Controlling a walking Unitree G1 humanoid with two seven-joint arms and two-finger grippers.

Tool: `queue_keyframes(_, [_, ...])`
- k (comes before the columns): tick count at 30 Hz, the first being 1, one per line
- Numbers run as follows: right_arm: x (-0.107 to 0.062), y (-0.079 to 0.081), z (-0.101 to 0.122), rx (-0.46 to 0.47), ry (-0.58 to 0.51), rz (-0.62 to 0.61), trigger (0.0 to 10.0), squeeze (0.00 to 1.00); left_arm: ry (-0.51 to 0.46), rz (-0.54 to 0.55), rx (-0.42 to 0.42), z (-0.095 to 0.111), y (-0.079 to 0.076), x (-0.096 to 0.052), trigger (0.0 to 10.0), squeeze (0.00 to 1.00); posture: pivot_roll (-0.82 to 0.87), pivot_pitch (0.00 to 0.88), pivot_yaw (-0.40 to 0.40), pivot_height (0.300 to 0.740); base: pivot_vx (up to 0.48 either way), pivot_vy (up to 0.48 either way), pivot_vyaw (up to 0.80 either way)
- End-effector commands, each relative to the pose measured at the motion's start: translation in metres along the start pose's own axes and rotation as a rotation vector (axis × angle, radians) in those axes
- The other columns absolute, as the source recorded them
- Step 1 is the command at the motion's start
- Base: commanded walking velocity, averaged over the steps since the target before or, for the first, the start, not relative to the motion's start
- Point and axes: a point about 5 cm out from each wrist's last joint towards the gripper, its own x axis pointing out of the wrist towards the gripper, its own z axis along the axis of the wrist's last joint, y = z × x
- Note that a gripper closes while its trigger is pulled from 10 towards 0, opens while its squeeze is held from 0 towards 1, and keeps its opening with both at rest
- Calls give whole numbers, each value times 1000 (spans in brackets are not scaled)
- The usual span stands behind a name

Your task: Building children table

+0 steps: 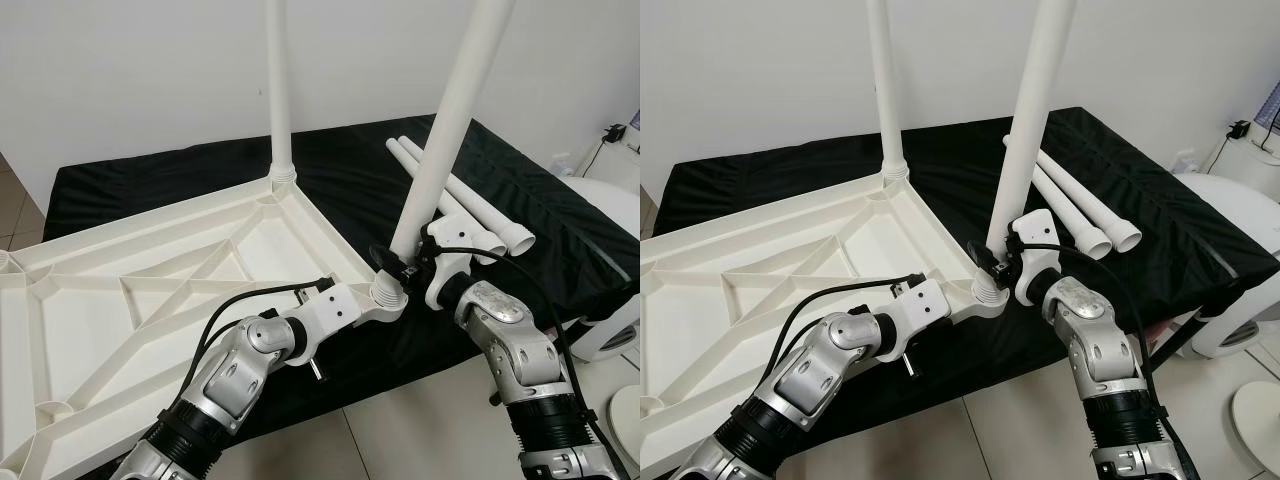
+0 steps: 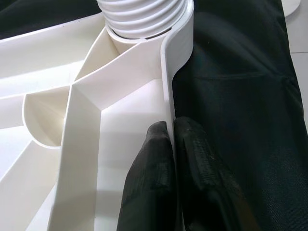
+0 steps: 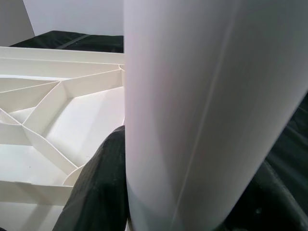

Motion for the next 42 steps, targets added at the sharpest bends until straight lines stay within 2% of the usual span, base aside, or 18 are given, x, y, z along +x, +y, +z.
queue_keyframes(1, [-6, 2, -36, 51, 159, -24, 10000, 0, 26, 45, 9, -4, 4, -3, 10000, 0, -126, 84, 32, 740, 0, 0, 0])
queue_keyframes(14, [-3, 10, -33, 79, 108, -91, 10000, 0, 25, 48, 6, -4, 5, -3, 10000, 0, -124, 84, 28, 740, 0, 0, 0])
queue_keyframes(31, [3, 8, -27, 121, 61, -240, 10000, 0, 26, 47, 4, -3, 4, -4, 10000, 0, -122, 90, 28, 740, 0, 0, 0])
queue_keyframes(42, [9, 7, -25, 98, 66, -311, 10000, 0, 24, 52, 2, -3, 5, -4, 10000, 0, -121, 90, 27, 740, 0, 0, 0])
